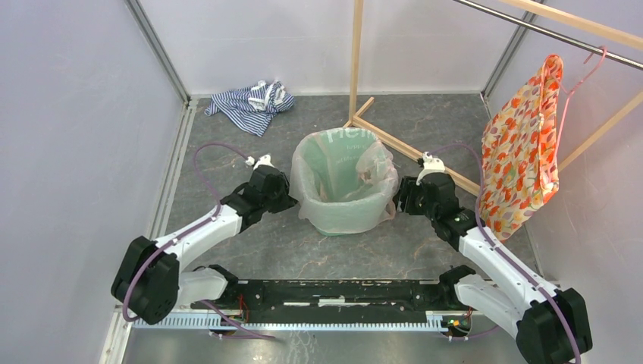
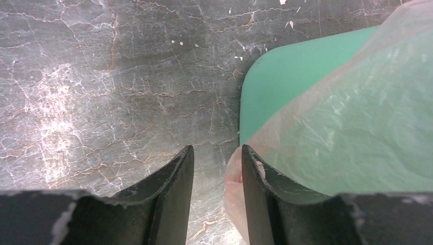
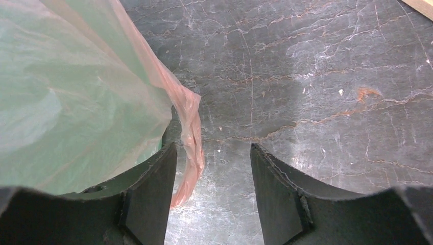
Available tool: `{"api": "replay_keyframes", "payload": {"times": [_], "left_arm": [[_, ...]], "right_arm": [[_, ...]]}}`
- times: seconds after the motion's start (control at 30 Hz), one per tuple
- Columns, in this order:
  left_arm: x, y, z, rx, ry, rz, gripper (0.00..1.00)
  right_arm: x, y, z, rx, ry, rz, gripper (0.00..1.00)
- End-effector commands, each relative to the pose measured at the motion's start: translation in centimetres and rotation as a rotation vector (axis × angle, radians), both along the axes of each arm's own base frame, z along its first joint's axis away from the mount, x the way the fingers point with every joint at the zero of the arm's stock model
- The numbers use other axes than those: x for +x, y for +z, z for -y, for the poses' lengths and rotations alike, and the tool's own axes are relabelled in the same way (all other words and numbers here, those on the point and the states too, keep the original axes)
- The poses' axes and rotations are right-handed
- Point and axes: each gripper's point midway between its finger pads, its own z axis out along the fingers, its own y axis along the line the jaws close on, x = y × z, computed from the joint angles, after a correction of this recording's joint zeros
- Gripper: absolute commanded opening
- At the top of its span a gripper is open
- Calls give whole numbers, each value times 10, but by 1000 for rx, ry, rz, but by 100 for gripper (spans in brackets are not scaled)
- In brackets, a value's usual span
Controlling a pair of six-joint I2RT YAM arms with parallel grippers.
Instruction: Put the trash bags into the trash bin
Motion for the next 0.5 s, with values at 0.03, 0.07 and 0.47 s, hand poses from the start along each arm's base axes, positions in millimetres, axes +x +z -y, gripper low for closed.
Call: {"api": "replay_keyframes", "payload": {"times": [0.03, 0.07, 0.47], "left_arm": [[-6, -2, -7, 13, 6, 22, 48], [-8, -5, -9, 13, 10, 19, 48], [-14, 2, -21, 8, 31, 45, 46]], "right_arm": [[10, 20, 1, -7, -5, 60, 61], [10, 19, 1, -10, -3, 58, 60], [16, 43, 14, -71, -45, 80, 60]]}}
